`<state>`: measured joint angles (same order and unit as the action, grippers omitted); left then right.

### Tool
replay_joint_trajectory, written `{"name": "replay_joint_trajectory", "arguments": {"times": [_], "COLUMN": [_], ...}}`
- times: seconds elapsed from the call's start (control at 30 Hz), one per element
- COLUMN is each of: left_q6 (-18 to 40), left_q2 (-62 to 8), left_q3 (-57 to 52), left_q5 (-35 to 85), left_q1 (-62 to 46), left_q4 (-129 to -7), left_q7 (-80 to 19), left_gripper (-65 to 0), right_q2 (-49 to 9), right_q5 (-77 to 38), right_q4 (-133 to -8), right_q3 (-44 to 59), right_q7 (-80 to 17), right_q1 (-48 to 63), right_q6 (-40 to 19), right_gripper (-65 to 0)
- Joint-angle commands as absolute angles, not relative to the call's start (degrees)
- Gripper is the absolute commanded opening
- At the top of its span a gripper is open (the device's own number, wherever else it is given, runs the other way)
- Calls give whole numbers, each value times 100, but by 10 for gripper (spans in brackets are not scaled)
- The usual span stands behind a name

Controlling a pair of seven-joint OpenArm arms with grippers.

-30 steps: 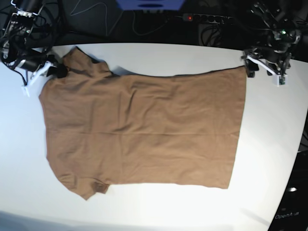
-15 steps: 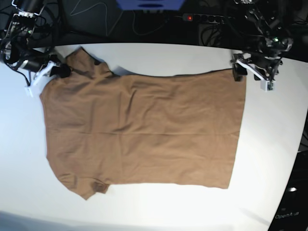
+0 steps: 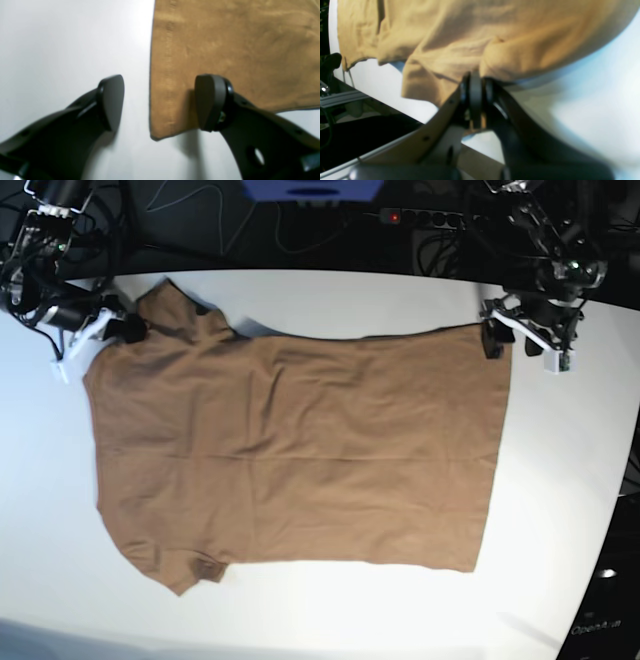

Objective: Fold the T-shirt properly
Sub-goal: 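Move the left gripper to the hem corner on the same edge and grasp, then lift the gripped shirt edge with both grippers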

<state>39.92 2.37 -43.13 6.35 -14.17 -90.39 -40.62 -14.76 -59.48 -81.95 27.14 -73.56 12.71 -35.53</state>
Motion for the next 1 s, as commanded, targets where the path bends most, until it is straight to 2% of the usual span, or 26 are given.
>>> {"name": "replay_joint_trajectory", "arguments": {"times": [0.0, 0.17, 0.4, 0.63, 0.97], "left_q6": [4000, 4000, 4000, 4000, 4000], "left_q2": [277, 259, 295, 259, 259], "left_q3": [-4215, -3811, -3785, -3618, -3662], "left_q5": [470, 470, 462, 462, 470], "left_q1": [-1560, -1789, -1833, -1780, -1780], "left_q4": [-9015, -9024, -9007, -8224, -8092], "left_q7": [-4453, -4453, -4453, -4391, -4391], "left_gripper": [-226, -226, -226, -231, -476], "right_q2": [-1578, -1578, -1560, -1578, -1578], "right_q5": [-6088, -6088, -6088, -6088, -6088], "right_q4": [-8295, -8295, -8295, -8295, -8295], "right_q3": [2738, 2738, 2738, 2738, 2738], "right_q7": [-7301, -7301, -7301, -7301, -7301], "right_q1": [1182, 1165, 1165, 1165, 1165], "right_q6": [-3556, -3556, -3556, -3556, -3556], "right_gripper": [-643, -643, -643, -643, -643]}}
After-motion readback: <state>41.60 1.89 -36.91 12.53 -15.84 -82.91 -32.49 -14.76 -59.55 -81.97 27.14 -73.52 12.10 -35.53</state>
